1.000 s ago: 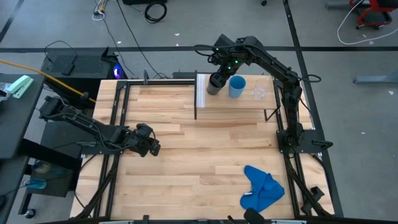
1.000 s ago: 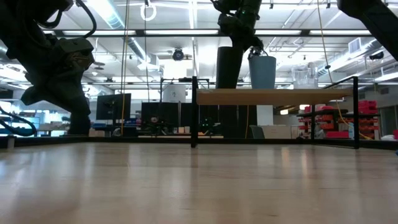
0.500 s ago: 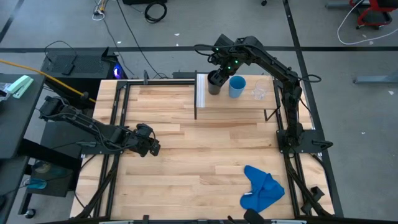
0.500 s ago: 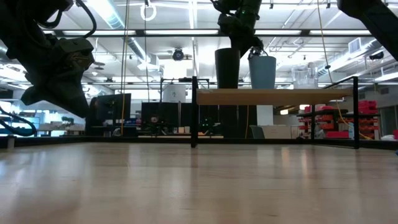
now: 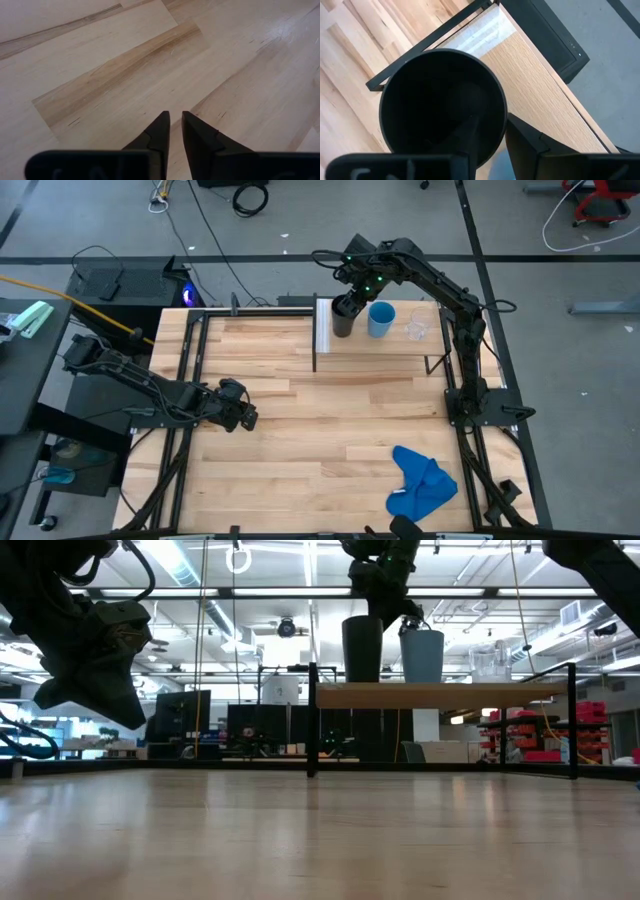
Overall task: Stack small to large cups/mugs on shelf
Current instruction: Put the black cup on the shelf, then return to Home Position
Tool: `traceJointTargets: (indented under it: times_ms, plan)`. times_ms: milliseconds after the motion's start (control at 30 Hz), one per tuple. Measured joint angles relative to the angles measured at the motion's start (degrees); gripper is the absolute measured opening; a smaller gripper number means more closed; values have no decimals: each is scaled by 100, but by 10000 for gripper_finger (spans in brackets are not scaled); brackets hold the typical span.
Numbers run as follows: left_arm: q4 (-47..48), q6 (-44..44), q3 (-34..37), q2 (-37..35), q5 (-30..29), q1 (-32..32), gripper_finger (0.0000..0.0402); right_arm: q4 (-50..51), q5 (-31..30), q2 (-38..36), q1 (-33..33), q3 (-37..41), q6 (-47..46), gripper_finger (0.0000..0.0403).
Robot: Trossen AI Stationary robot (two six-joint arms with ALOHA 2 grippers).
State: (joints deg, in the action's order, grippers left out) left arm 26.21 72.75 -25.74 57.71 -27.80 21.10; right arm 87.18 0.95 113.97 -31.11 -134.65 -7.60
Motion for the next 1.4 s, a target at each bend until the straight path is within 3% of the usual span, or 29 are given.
traceJointTargets:
  times_ms: [500, 900, 1100, 1400]
  plan:
    - [1, 0, 0, 0, 1, 0, 59, 17, -35, -269, -55, -2, -29, 97]
    - [1, 0, 0, 0, -1, 0, 52, 257, -38, -1708, 213, -4, -146, 97]
    - [0, 0, 0, 0, 1, 1, 59, -255, -28, -2716, 1157, -4, -401, 96]
    - [-2, 0, 0, 0, 0, 0, 51, -2114, -20, -3662, 3828, -9, 46, 96]
